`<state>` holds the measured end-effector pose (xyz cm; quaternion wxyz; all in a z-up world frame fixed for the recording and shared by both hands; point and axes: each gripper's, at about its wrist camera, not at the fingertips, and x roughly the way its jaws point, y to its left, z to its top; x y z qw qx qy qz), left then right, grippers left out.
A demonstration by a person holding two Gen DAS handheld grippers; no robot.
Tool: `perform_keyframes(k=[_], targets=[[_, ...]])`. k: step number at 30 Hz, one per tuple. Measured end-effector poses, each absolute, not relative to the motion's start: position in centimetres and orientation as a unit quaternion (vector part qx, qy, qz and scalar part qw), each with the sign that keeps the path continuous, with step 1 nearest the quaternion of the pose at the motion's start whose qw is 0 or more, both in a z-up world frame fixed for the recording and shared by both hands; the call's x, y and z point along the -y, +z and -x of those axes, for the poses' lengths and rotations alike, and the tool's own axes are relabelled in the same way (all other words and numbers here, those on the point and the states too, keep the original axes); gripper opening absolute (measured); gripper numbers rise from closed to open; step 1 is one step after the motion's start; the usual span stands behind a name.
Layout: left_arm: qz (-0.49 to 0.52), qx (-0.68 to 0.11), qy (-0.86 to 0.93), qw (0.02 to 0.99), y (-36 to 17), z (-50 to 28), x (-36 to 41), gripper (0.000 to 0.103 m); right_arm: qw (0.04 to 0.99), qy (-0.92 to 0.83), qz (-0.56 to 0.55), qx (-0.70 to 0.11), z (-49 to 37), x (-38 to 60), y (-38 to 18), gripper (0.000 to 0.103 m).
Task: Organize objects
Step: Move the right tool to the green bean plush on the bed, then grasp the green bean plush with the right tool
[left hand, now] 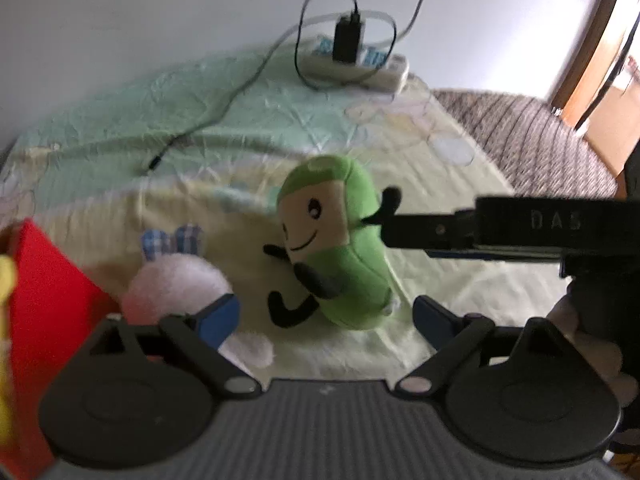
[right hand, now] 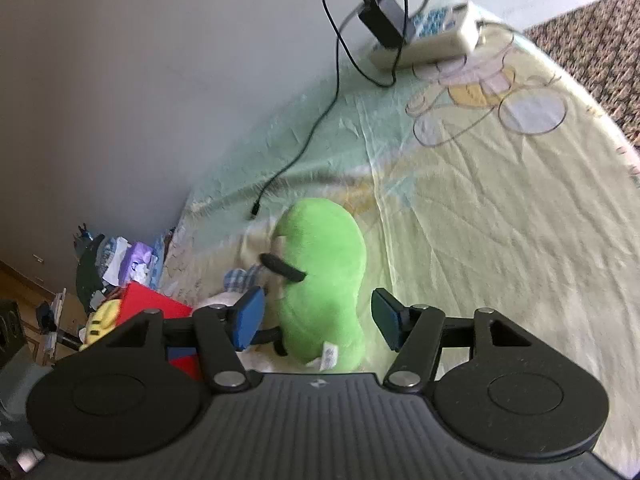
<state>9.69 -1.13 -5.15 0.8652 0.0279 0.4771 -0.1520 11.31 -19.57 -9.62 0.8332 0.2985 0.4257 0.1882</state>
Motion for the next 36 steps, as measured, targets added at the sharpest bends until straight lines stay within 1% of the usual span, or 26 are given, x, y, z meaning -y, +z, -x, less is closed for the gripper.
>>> perform_keyframes(k=[2, 8, 9, 11, 13, 17, 18, 29, 36], targets=[[-0.026, -0.494, -0.146, 0.857, -6.1, -10.8, 1.7, 0.086, 0.824, 0.196, -0.301, -0.439, -12.3, 19.4, -10.3, 0.063], [-0.039, -0.502, -0.134, 0.854, -7.1, -12.2, 2.9, 0.085, 0.806, 0.216, -0.297, -0.463, -13.8, 18.6, -11.5, 0.064], [-0.041, -0.504, -0.132, 0.853, -7.3, -12.3, 3.0, 0.081, 0.803, 0.22, -0.302, -0.465, -14.0, 18.6, -11.6, 0.064], [-0.038, -0.512, -0.131, 0.848, -7.6, -12.7, 3.1, 0.079, 0.796, 0.221, -0.316, -0.467, -14.1, 18.7, -12.1, 0.062], [-0.032, -0.519, -0.131, 0.844, -7.8, -12.9, 3.1, 0.076, 0.786, 0.229, -0.334, -0.468, -14.0, 18.8, -12.3, 0.056], [-0.011, -0.526, -0.145, 0.838, -7.8, -13.1, 2.9, 0.062, 0.791, 0.232, -0.329, -0.461, -13.4, 18.8, -11.9, 0.048], [-0.01, -0.526, -0.147, 0.838, -7.7, -13.0, 3.0, 0.06, 0.79, 0.231, -0.333, -0.461, -13.2, 18.9, -11.8, 0.048], [-0.032, -0.513, -0.178, 0.839, -5.5, -9.1, 4.2, 0.058, 0.775, 0.241, -0.361, -0.459, -9.9, 20.9, -10.5, 0.048], [-0.035, -0.506, -0.199, 0.838, -4.2, -4.7, 4.0, 0.058, 0.786, 0.257, -0.328, -0.457, -5.9, 20.6, -8.5, 0.048]])
